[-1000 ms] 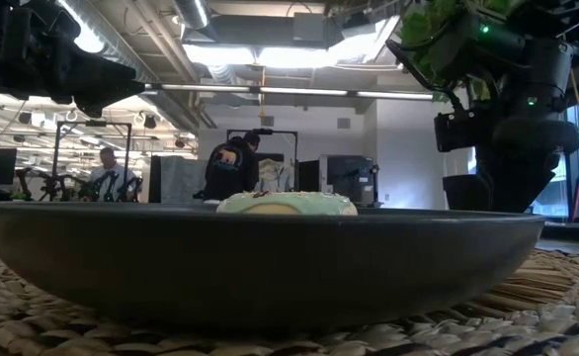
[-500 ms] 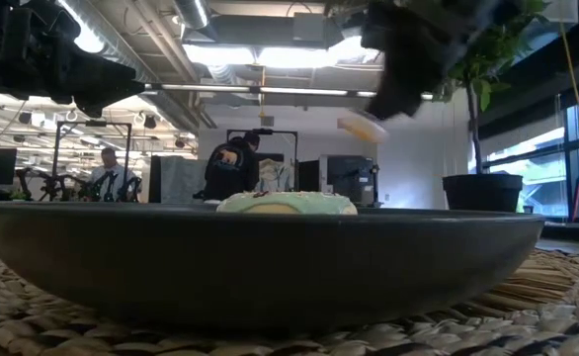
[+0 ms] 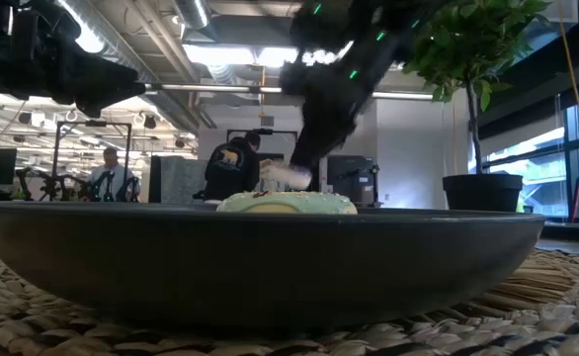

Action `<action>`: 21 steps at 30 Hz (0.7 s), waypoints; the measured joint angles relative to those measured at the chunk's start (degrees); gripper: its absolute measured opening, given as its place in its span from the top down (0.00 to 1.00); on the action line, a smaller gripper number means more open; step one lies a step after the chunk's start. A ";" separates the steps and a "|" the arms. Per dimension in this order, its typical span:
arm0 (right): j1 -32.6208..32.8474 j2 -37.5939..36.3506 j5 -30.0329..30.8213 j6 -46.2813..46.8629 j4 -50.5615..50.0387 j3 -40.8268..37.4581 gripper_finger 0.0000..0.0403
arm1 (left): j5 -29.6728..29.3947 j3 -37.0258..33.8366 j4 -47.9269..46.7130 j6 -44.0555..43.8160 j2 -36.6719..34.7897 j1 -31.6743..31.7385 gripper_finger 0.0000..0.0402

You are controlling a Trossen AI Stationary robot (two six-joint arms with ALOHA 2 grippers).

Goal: Pick & Place donuts
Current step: Put the small blue doughnut on the white plate

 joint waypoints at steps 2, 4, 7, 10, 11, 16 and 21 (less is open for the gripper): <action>-0.85 3.30 -2.43 0.02 -0.29 1.60 0.90 | -0.35 0.00 0.02 0.02 0.00 0.00 0.53; -1.30 5.68 -2.56 0.01 -1.14 2.88 0.90 | -0.62 0.00 0.08 0.02 -0.02 0.00 0.53; -1.31 7.74 -2.72 0.00 -1.49 3.42 0.90 | -0.64 0.00 0.08 0.01 0.00 0.00 0.53; -1.28 8.09 -2.71 0.15 -1.65 3.42 0.90 | -0.72 0.00 0.08 0.02 -0.02 0.00 0.53; -1.26 8.09 -2.50 0.39 -1.65 3.48 0.90 | -0.73 0.00 0.08 0.02 -0.01 0.00 0.53; -1.26 8.01 -0.45 1.29 -2.45 3.51 0.90 | -0.73 0.00 0.08 0.02 0.00 0.00 0.53; -1.26 7.98 -0.36 -0.17 -3.54 3.48 0.90 | -0.77 0.00 0.09 0.02 0.00 0.00 0.53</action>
